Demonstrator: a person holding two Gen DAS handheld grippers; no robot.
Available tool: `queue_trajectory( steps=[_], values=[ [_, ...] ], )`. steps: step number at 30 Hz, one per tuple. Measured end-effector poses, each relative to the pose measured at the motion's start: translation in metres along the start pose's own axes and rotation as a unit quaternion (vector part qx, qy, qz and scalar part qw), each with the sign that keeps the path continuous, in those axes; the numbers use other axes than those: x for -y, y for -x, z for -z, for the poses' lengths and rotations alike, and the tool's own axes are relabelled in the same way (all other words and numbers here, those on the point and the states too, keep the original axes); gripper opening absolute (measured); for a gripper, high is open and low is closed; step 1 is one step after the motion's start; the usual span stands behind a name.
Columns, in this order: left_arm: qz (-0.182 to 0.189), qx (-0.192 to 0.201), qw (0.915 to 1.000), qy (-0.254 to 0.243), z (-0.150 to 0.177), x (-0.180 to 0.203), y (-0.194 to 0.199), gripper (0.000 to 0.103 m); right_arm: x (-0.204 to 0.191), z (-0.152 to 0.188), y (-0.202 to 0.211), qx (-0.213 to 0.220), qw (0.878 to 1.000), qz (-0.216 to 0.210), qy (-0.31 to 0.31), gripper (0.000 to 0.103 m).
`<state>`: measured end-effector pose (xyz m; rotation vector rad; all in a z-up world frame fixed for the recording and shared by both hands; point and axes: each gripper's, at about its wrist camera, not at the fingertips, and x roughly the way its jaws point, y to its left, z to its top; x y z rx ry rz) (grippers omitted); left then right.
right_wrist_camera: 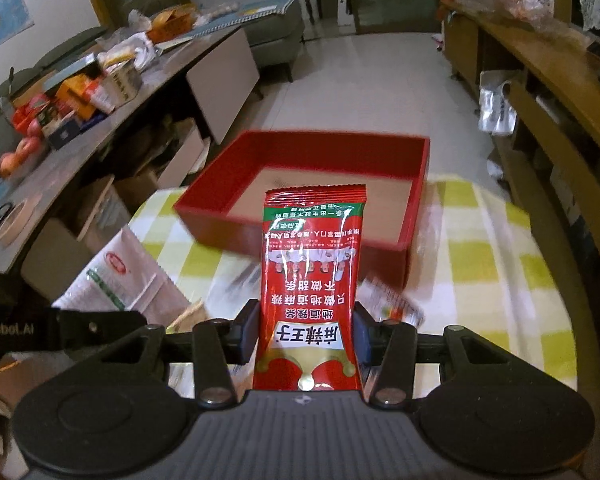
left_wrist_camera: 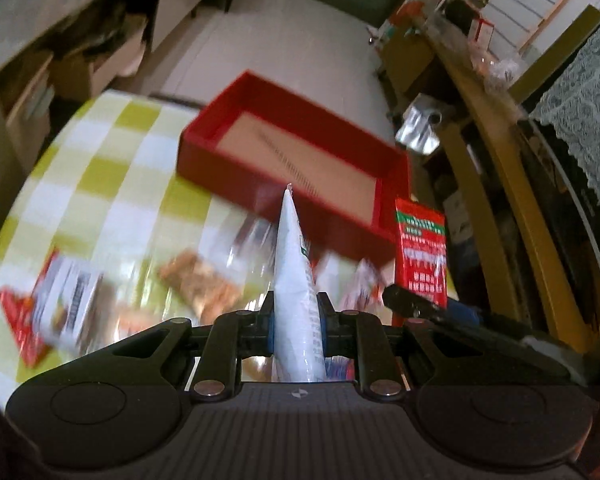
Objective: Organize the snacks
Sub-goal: 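Carry both packets over the red tray with both grippers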
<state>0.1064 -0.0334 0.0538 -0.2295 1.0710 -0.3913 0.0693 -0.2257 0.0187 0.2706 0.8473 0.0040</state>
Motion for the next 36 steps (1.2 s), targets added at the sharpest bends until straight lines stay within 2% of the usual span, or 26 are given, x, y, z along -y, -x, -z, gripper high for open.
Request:
queue_trajectory(
  steps=[7, 14, 21, 28, 36],
  values=[
    [-0.032, 0.026, 0.9982, -0.042, -0.055, 0.023, -0.043, 0.024, 0.010, -0.042, -0.048, -0.005, 1.000, 0.020, 0.006, 0.053],
    [-0.069, 0.018, 0.9941, -0.082, -0.090, 0.038, -0.097, 0.024, 0.023, -0.076, -0.092, -0.017, 0.998, 0.052, 0.016, 0.053],
    [-0.093, 0.040, 0.9900, -0.098, -0.122, 0.038, -0.141, 0.024, 0.019, -0.101, -0.142, -0.024, 0.997, 0.062, 0.032, 0.053],
    [-0.109, 0.042, 0.9864, -0.116, -0.124, 0.032, -0.182, 0.024, 0.023, -0.100, -0.183, -0.043, 0.995, 0.082, 0.043, 0.053],
    [-0.127, 0.053, 0.9821, -0.129, -0.117, 0.029, -0.182, 0.024, 0.024, -0.085, -0.191, -0.061, 0.993, 0.081, 0.052, 0.053]
  ],
)
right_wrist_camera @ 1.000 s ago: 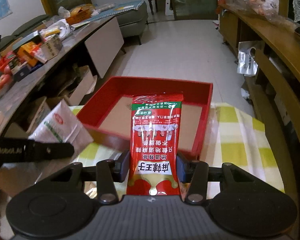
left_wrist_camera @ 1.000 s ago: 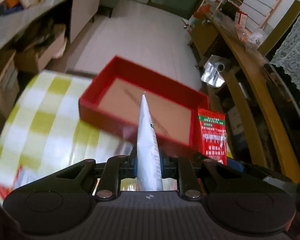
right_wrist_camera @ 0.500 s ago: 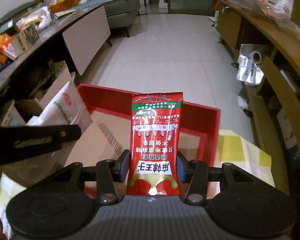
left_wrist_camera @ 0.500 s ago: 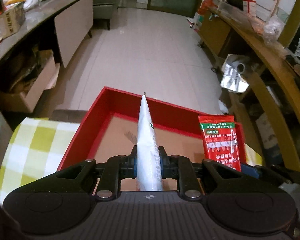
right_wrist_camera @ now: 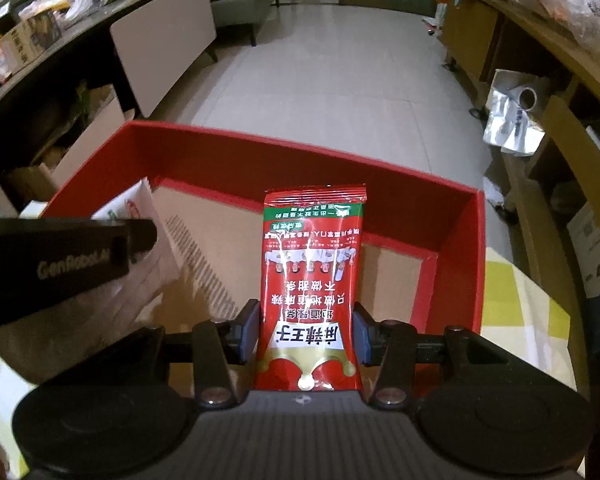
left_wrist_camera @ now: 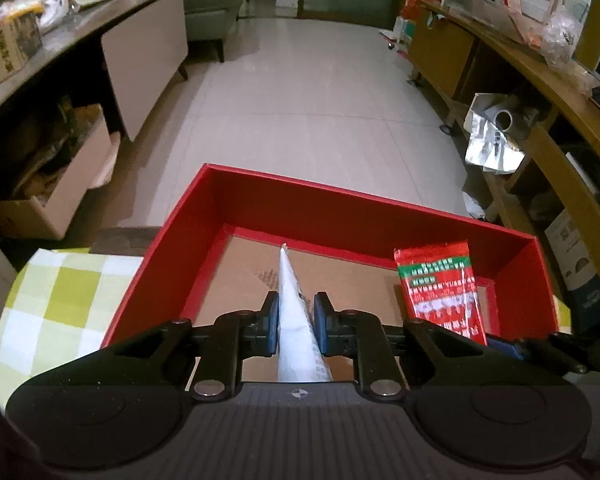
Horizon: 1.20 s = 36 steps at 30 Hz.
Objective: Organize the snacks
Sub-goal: 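Carry both packets over the red tray with both grippers, then lower both packets into the red tray and open both grippers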
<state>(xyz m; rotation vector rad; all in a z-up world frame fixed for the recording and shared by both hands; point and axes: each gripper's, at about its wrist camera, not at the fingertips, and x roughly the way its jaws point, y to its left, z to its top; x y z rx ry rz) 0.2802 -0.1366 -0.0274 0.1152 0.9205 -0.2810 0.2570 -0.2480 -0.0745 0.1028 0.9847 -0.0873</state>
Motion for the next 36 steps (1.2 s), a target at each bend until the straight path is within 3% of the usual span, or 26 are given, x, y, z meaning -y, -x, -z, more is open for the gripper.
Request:
queue_trajectory(
  steps=[12, 16, 17, 23, 27, 36],
  values=[
    [-0.049, 0.035, 0.9960, -0.066, -0.005, 0.022, -0.035, 0.024, -0.001, 0.003, -0.011, 0.005, 1.000, -0.011, 0.009, 0.052],
    [-0.075, 0.055, 0.9919, -0.087, -0.007, 0.022, -0.039, 0.031, 0.000, 0.003, -0.012, 0.011, 1.000, -0.010, 0.004, 0.053],
    [-0.085, 0.053, 0.9905, -0.094, -0.008, 0.021, -0.041, 0.039, 0.000, 0.003, -0.011, 0.011, 1.000, -0.010, 0.006, 0.053],
    [-0.096, 0.026, 0.9928, -0.067, -0.001, -0.001, -0.045, 0.044, -0.002, 0.004, -0.004, 0.015, 1.000, -0.007, 0.013, 0.053],
    [-0.110, 0.026, 0.9917, -0.062, -0.001, -0.004, -0.039, 0.049, -0.002, 0.003, 0.004, 0.023, 1.000, -0.002, 0.009, 0.053],
    [-0.095, 0.043, 0.9927, -0.060, -0.011, 0.000, -0.006, 0.052, 0.006, 0.001, 0.029, 0.031, 0.999, 0.008, -0.001, 0.053]
  ],
)
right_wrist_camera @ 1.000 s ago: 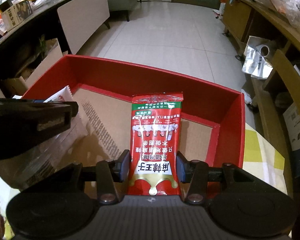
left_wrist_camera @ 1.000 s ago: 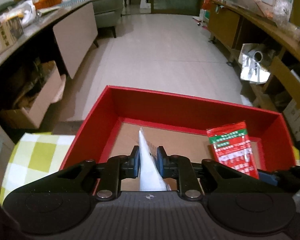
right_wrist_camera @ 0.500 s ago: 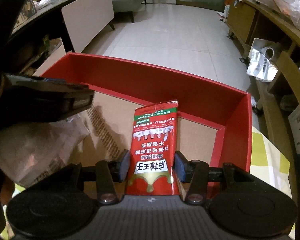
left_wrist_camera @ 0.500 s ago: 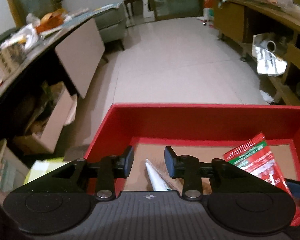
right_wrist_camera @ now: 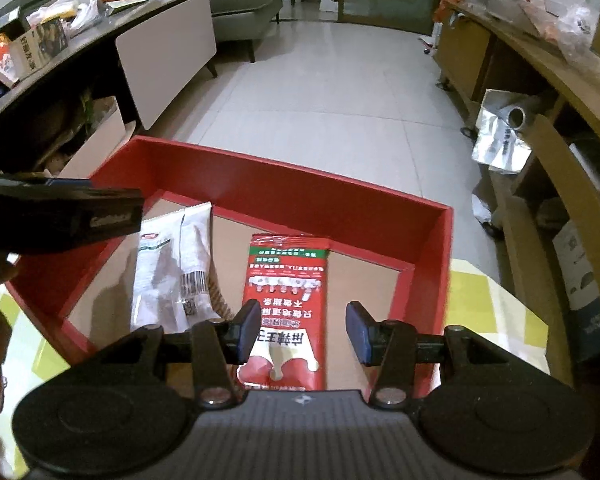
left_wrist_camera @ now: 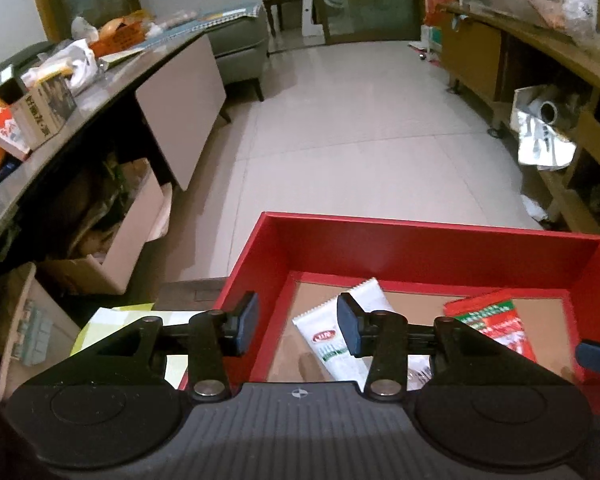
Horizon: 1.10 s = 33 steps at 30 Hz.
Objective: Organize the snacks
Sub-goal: 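Lower both packets into the red tray and open both grippers, then move both grippers back over the remaining snacks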
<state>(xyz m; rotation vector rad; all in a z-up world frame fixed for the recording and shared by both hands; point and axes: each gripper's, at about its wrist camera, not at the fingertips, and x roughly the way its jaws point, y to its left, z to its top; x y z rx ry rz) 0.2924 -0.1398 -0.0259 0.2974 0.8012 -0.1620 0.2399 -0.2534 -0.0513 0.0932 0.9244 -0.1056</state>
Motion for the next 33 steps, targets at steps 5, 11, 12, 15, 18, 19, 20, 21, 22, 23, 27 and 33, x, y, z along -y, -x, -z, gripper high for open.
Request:
queue_trajectory(
  steps=[5, 11, 12, 15, 18, 19, 20, 21, 22, 23, 27, 33],
  values=[
    [0.001, -0.007, 1.0000, -0.005, 0.006, -0.001, 0.010, 0.052, -0.002, 0.005, 0.010, -0.009, 1.000, 0.000, 0.001, 0.053],
    [0.001, -0.014, 0.9998, -0.017, 0.015, -0.002, 0.024, 0.052, -0.007, 0.008, 0.024, -0.010, 1.000, -0.001, -0.002, 0.053],
    [0.002, -0.014, 0.9998, -0.017, 0.016, -0.002, 0.026, 0.052, -0.007, 0.008, 0.027, -0.010, 1.000, -0.001, -0.001, 0.053],
    [0.002, -0.016, 0.9997, -0.018, 0.020, -0.003, 0.032, 0.052, -0.009, 0.011, 0.033, -0.012, 1.000, 0.000, 0.002, 0.053],
    [0.001, -0.017, 0.9997, -0.019, 0.023, -0.005, 0.038, 0.052, -0.010, 0.013, 0.040, -0.012, 1.000, 0.001, 0.002, 0.053],
    [0.002, -0.016, 0.9997, -0.018, 0.024, -0.006, 0.040, 0.052, -0.011, 0.014, 0.041, -0.013, 1.000, 0.001, 0.002, 0.053],
    [0.003, -0.016, 0.9997, -0.017, 0.025, -0.006, 0.043, 0.052, -0.012, 0.015, 0.043, -0.013, 1.000, 0.001, 0.004, 0.053],
    [0.004, -0.016, 0.9997, -0.016, 0.027, -0.007, 0.045, 0.052, -0.013, 0.015, 0.044, -0.014, 1.000, 0.001, 0.005, 0.053],
    [0.003, -0.017, 0.9997, -0.017, 0.029, -0.007, 0.047, 0.052, -0.014, 0.016, 0.046, -0.014, 1.000, 0.001, 0.006, 0.053],
    [0.002, -0.017, 0.9997, -0.017, 0.031, -0.008, 0.049, 0.052, -0.015, 0.017, 0.047, -0.015, 1.000, 0.000, 0.007, 0.053],
    [0.001, -0.020, 0.9997, -0.015, 0.035, -0.013, 0.055, 0.052, -0.019, 0.020, 0.055, -0.015, 1.000, -0.005, 0.009, 0.053],
    [0.005, -0.024, 0.9997, -0.008, 0.042, -0.021, 0.069, 0.052, -0.026, 0.030, 0.068, -0.018, 1.000, -0.014, 0.014, 0.053]
  ],
)
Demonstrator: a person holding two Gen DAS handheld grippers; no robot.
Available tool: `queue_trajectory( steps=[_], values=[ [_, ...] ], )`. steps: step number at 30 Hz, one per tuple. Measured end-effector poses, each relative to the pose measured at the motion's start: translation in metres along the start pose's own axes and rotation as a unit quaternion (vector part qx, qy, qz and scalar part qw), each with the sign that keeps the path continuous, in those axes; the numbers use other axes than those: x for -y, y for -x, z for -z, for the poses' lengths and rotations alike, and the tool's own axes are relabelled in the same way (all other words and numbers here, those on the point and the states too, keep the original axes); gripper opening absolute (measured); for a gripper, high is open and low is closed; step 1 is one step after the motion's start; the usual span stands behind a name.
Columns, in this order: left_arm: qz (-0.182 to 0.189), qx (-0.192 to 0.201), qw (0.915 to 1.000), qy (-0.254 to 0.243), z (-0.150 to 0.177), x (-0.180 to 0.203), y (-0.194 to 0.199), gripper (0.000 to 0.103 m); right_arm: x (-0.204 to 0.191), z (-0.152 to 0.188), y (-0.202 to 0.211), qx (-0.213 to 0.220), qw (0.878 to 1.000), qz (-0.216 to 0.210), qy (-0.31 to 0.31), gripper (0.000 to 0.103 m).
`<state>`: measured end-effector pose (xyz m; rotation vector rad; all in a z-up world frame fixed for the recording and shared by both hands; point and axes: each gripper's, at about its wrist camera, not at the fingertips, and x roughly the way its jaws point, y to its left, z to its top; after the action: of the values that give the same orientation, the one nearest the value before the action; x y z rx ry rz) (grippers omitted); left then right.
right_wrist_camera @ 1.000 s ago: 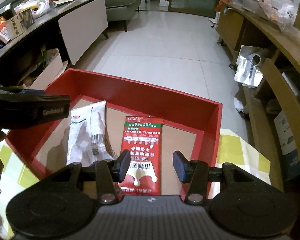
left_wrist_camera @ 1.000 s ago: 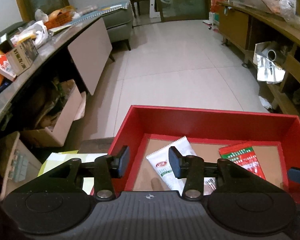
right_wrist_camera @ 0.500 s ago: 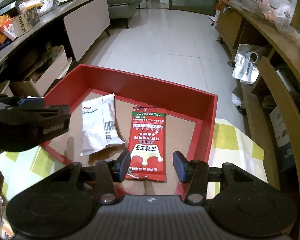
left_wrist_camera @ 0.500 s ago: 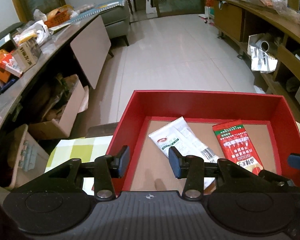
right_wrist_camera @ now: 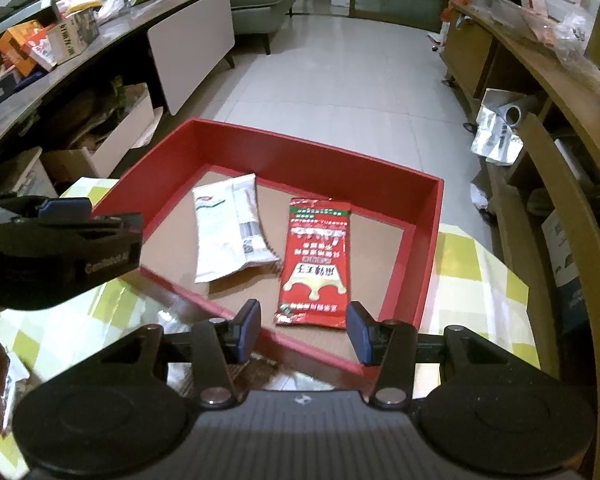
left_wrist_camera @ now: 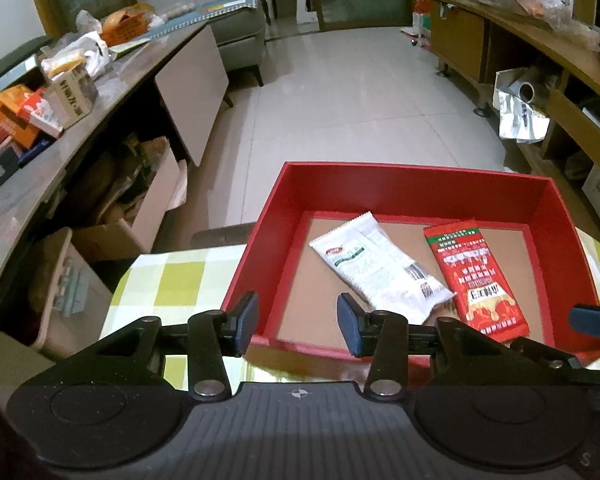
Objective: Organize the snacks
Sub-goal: 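Move both grippers back over the remaining snacks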
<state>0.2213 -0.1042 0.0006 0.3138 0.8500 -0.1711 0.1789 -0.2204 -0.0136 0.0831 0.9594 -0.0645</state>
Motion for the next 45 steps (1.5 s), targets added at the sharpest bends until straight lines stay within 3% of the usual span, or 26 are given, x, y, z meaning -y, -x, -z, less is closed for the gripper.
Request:
queue_trajectory(
  steps=[7, 12, 22, 30, 38, 40, 42, 45],
  values=[
    [0.007, -0.014, 0.9999, 0.005, 0.018, -0.010, 0.015, 0.054, -0.015, 0.015, 0.014, -0.004, 1.000, -0.019, 0.007, 0.053],
    [0.025, -0.034, 0.9990, 0.018, 0.038, -0.024, 0.026, 0.063, -0.031, 0.030, 0.022, -0.010, 0.999, -0.040, 0.014, 0.053],
    [0.046, -0.093, 0.9936, 0.045, 0.096, -0.080, 0.048, 0.073, -0.060, 0.067, 0.025, -0.036, 0.994, -0.093, 0.039, 0.053],
    [0.042, -0.144, 0.9853, 0.083, 0.133, -0.111, 0.052, 0.074, -0.077, 0.079, 0.016, -0.061, 0.990, -0.111, 0.068, 0.053],
    [0.044, -0.168, 0.9770, 0.124, 0.140, -0.128, 0.029, 0.073, -0.081, 0.080, 0.012, -0.067, 0.988, -0.119, 0.076, 0.054],
    [0.040, -0.161, 0.9794, 0.115, 0.136, -0.127, 0.026, 0.070, -0.078, 0.079, 0.009, -0.066, 0.988, -0.117, 0.070, 0.054],
    [0.041, -0.159, 0.9804, 0.110, 0.136, -0.125, 0.024, 0.060, -0.077, 0.077, 0.006, -0.071, 0.988, -0.118, 0.068, 0.054],
    [0.042, -0.158, 0.9818, 0.096, 0.138, -0.120, 0.024, 0.056, -0.078, 0.075, 0.000, -0.073, 0.988, -0.116, 0.076, 0.054]
  ],
)
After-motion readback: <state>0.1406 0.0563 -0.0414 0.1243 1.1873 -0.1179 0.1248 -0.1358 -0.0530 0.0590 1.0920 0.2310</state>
